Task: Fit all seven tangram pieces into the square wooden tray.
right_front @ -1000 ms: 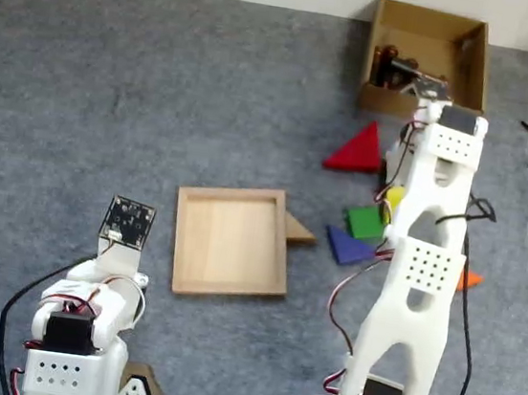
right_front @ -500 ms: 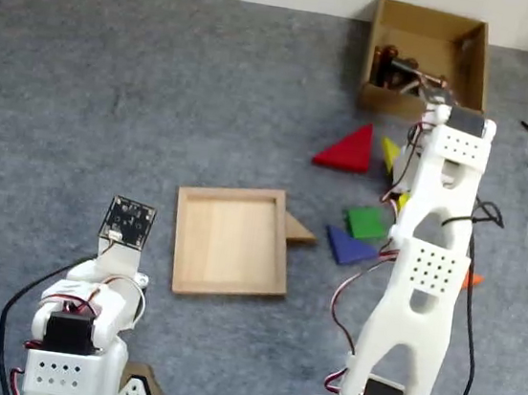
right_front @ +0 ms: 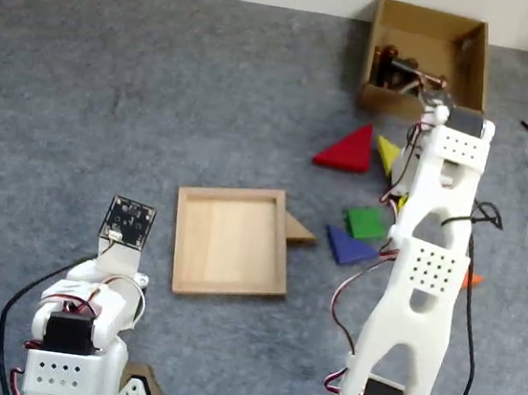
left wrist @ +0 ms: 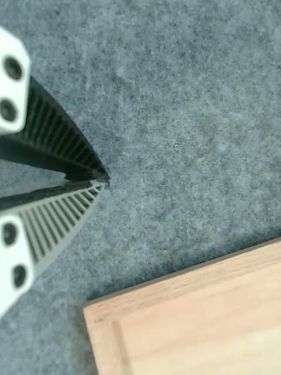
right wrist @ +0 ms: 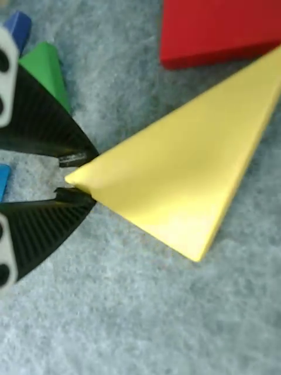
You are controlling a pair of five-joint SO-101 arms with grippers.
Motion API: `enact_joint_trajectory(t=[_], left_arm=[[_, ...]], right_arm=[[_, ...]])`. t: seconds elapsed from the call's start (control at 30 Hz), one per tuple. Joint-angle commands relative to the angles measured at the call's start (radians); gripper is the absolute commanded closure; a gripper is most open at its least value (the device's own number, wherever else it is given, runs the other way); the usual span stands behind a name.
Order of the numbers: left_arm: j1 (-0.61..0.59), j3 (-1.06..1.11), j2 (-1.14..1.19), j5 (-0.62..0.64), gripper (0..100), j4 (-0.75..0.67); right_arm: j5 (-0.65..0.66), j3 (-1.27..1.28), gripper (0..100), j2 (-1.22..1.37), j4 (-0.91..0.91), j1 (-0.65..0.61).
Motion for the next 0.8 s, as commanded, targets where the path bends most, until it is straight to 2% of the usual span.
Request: enact_joint_trajectory(t=[0.0, 0.77], left_arm=[[0.01, 0.021, 0.002, 0.008, 99, 0.006], [0.01, 0.021, 0.002, 0.008, 99, 0.006]], right_arm=[[0.011, -0.019, 99.4, -0.064, 0.013, 0.012], [0.011, -0.061, 99.3, -0.26, 0.019, 0.019]])
